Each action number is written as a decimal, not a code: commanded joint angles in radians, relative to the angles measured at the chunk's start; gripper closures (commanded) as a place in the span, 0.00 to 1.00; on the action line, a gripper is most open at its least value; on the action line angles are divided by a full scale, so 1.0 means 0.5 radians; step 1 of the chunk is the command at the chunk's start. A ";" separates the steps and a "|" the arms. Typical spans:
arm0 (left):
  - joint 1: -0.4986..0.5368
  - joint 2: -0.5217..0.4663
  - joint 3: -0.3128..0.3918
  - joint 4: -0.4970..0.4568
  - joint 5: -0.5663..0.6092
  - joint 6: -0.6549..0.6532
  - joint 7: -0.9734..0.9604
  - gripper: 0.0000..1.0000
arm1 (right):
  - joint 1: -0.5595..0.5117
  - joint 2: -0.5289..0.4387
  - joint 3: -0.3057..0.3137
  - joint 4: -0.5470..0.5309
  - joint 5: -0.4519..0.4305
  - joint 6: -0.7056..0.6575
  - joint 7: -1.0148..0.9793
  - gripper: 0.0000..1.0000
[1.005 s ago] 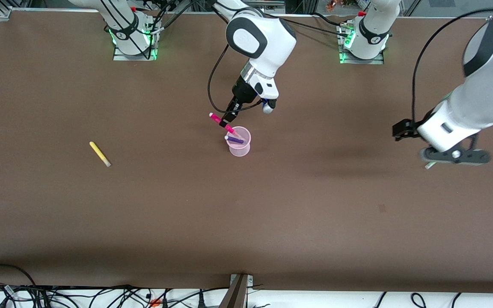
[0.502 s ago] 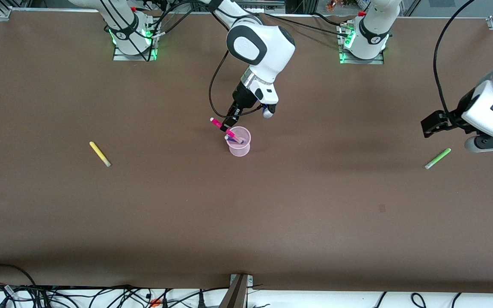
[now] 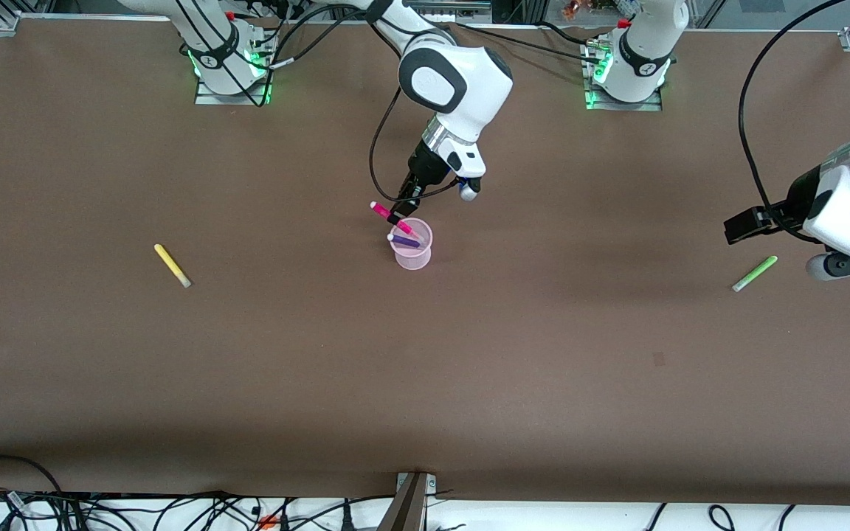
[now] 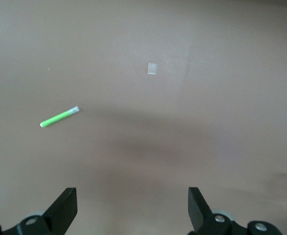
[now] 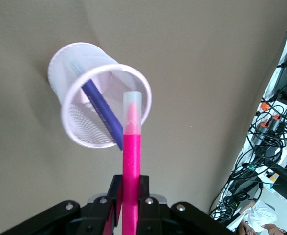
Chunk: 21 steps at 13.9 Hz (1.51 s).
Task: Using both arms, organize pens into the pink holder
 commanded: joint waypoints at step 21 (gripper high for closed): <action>-0.533 -0.587 0.770 -0.716 -0.185 0.346 0.536 0.00 | 0.031 0.033 -0.015 -0.026 -0.080 0.061 0.197 0.01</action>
